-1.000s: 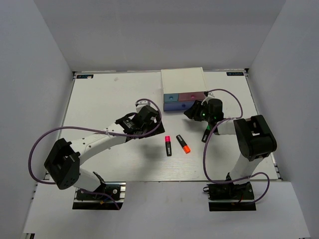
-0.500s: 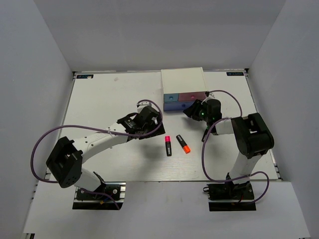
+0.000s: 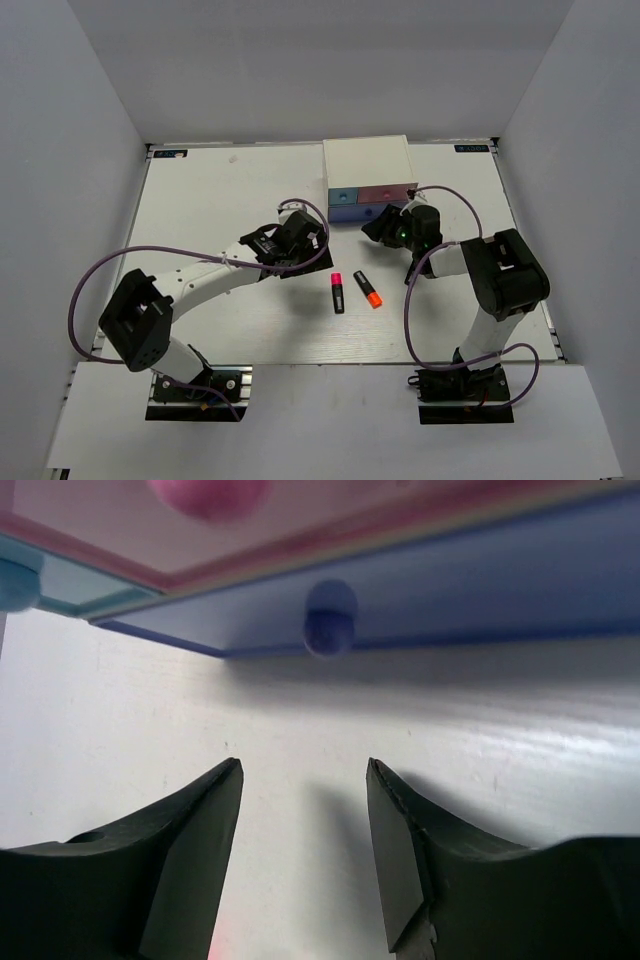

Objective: Sort the stationery into containers
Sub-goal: Open the drawer in the storage box.

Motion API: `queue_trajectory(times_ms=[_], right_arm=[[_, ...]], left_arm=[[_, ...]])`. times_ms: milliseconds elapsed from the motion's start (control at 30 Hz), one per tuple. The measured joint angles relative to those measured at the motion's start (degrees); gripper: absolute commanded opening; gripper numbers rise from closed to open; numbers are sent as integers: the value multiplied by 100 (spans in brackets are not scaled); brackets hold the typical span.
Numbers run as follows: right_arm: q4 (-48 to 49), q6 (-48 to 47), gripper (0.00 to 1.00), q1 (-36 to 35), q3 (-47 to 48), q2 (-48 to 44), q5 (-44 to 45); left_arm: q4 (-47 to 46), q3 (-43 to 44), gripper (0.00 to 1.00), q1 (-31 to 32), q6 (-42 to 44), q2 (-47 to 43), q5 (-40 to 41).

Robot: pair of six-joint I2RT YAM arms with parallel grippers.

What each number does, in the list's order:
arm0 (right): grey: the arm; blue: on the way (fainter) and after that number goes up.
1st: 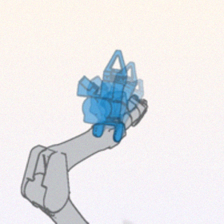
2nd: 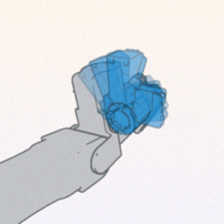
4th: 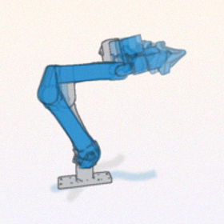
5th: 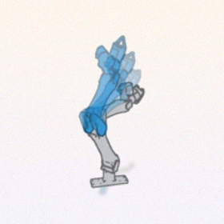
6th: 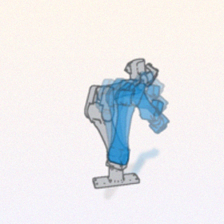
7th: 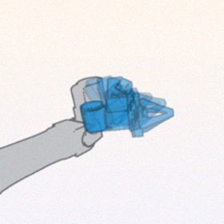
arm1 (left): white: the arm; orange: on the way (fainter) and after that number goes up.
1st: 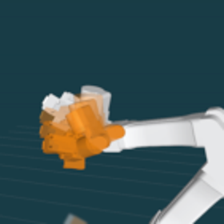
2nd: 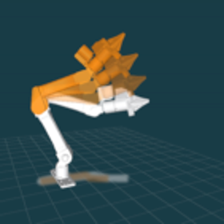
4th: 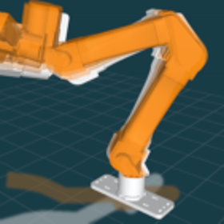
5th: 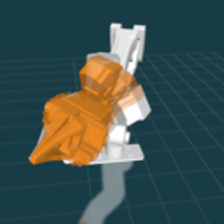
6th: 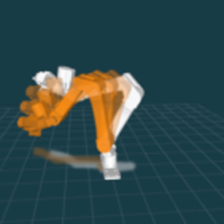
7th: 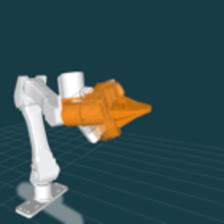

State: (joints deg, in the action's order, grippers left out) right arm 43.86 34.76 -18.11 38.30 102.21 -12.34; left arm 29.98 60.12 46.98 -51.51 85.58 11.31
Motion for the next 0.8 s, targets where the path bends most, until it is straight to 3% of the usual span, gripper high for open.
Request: queue_trajectory(times_ms=[233,800], right_arm=[[20,221,60,2,-240,-129,9],[219,1137,50,-7,-4,181,807]], left_arm=[[4,2,90,0,4,50,-22],[129,2,90,0,0,50,-146]])
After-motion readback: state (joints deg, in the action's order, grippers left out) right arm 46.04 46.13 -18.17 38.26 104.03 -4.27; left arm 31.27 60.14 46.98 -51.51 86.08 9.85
